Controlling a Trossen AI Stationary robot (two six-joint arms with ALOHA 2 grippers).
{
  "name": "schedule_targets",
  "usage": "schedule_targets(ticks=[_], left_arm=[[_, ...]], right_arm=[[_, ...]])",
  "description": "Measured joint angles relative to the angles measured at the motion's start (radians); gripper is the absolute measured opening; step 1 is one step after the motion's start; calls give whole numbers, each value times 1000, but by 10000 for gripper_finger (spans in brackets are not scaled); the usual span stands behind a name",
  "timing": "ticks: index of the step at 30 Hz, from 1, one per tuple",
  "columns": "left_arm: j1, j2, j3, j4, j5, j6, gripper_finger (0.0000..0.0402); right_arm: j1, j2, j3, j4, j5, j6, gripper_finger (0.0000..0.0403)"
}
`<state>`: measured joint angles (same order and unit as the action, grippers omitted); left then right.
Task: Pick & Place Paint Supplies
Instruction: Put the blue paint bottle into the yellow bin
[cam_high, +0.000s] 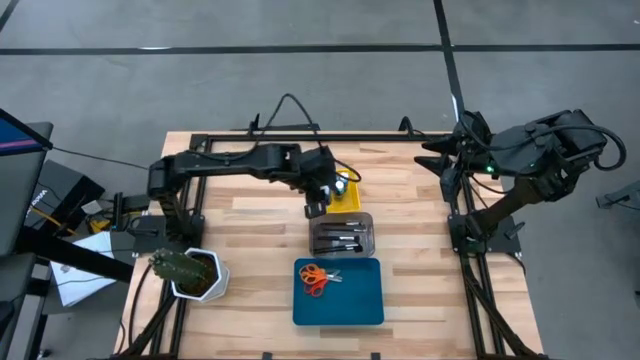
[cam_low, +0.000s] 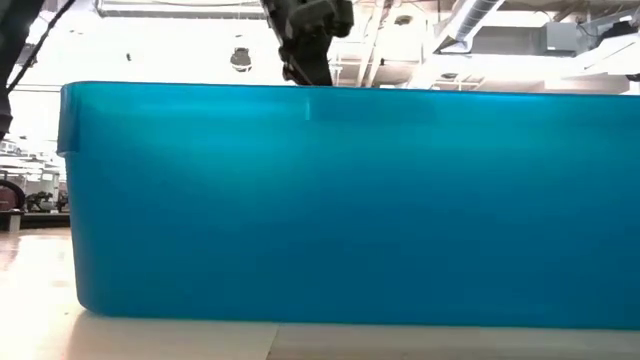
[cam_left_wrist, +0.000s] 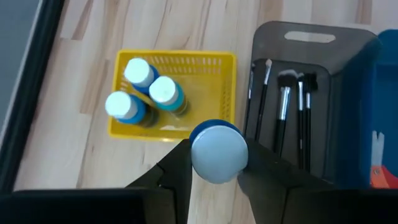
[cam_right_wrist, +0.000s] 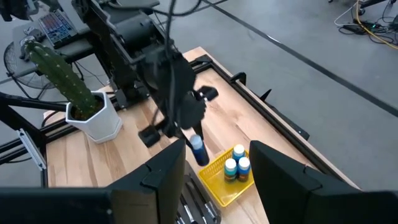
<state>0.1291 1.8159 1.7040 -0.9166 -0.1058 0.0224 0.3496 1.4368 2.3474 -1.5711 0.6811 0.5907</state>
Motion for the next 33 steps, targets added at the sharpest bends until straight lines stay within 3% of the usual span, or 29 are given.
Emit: schedule_targets(ticks=[17, 33], left_arm=[[23, 97, 2, 115, 17, -65, 107], [42, 165, 0, 118, 54, -57, 107]], right_arm=[[-15, 0, 0, 0, 0, -19, 175], [-33, 0, -1, 0, 0, -26, 175]])
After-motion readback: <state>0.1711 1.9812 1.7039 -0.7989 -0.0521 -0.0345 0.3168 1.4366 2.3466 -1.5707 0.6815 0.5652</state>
